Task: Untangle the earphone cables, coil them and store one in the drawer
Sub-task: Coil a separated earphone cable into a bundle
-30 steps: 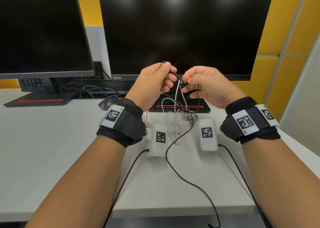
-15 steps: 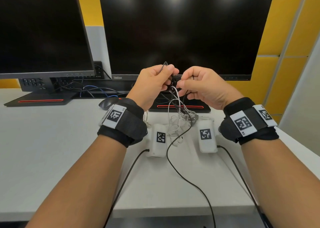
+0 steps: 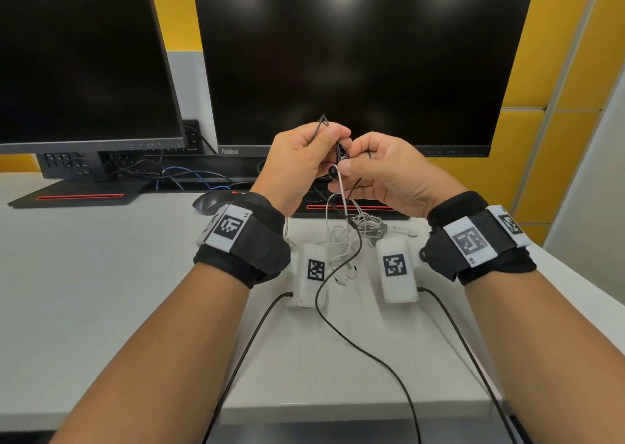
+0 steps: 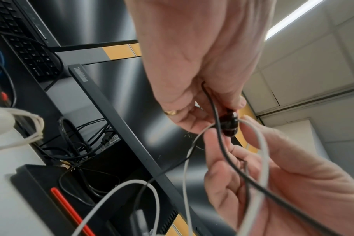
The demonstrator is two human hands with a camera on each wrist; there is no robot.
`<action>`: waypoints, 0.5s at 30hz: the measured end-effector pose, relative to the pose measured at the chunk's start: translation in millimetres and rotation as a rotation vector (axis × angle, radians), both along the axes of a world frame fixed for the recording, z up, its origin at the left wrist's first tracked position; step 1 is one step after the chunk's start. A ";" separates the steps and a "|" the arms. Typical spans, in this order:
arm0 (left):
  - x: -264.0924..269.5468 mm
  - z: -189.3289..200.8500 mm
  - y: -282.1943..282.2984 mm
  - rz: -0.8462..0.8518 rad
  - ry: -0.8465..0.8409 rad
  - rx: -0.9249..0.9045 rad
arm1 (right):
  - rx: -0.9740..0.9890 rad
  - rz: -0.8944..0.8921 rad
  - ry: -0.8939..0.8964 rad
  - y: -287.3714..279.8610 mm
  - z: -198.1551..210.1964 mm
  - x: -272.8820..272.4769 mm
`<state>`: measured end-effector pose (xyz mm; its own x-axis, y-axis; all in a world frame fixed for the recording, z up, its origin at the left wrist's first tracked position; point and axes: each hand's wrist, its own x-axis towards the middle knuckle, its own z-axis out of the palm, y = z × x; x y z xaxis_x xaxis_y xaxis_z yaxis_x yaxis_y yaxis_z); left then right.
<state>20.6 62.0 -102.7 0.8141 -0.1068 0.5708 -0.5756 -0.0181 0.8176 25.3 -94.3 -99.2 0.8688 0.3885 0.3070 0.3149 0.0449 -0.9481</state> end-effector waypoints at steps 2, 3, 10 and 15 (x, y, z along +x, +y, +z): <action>0.0 0.2 0.5 0.009 -0.014 -0.001 | 0.011 -0.025 -0.011 1.9 -1.1 1.3; -0.1 0.5 0.8 0.011 -0.018 -0.007 | 0.021 -0.039 -0.012 2.3 -1.2 1.7; 0.7 -1.7 -1.5 -0.012 -0.035 -0.002 | 0.108 -0.094 0.034 4.8 -2.5 3.9; 0.7 -3.5 -6.2 -0.006 -0.011 -0.002 | 0.077 -0.126 0.032 4.9 -3.6 6.2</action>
